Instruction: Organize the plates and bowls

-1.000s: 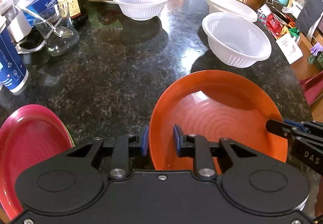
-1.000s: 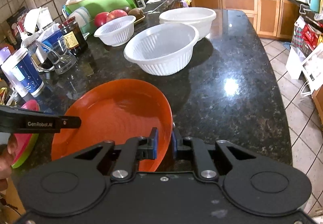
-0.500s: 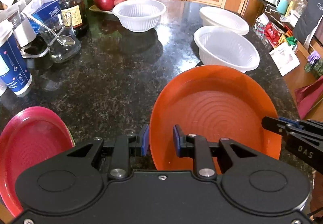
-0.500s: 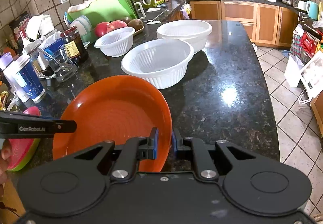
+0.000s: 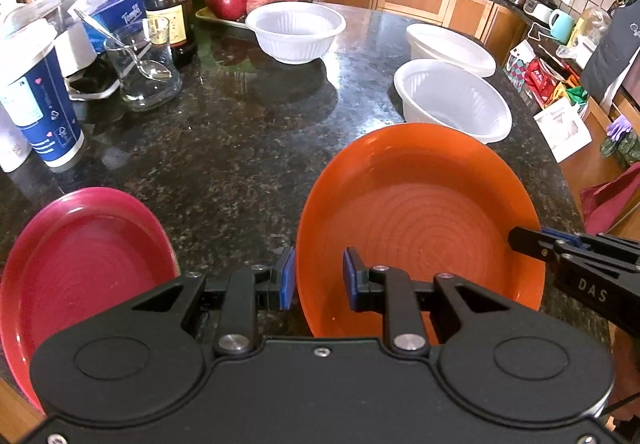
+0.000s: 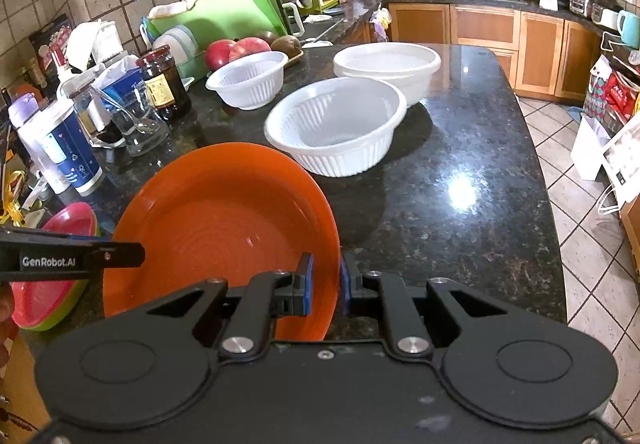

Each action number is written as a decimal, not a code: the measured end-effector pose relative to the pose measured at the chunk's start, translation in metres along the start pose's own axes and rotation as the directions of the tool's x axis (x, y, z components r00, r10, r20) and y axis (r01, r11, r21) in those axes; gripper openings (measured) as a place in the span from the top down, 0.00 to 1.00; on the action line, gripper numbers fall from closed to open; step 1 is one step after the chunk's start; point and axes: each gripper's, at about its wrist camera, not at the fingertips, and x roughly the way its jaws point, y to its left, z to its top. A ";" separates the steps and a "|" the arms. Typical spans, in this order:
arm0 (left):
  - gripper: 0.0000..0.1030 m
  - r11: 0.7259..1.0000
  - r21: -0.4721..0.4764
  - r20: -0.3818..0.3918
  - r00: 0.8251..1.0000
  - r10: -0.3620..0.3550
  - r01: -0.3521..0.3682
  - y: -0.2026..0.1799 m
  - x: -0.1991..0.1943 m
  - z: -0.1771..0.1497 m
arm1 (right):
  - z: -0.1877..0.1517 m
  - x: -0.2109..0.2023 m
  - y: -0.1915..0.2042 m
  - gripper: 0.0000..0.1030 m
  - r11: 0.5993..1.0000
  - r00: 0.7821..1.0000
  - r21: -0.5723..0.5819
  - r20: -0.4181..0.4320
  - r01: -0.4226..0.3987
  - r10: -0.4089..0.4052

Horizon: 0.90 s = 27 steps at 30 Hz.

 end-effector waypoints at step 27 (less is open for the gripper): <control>0.69 0.995 -0.049 0.065 0.993 0.096 -0.093 0.151 -0.076 -0.025 | 0.004 0.005 0.178 0.85 0.990 0.993 -0.082 0.011 -0.114 0.115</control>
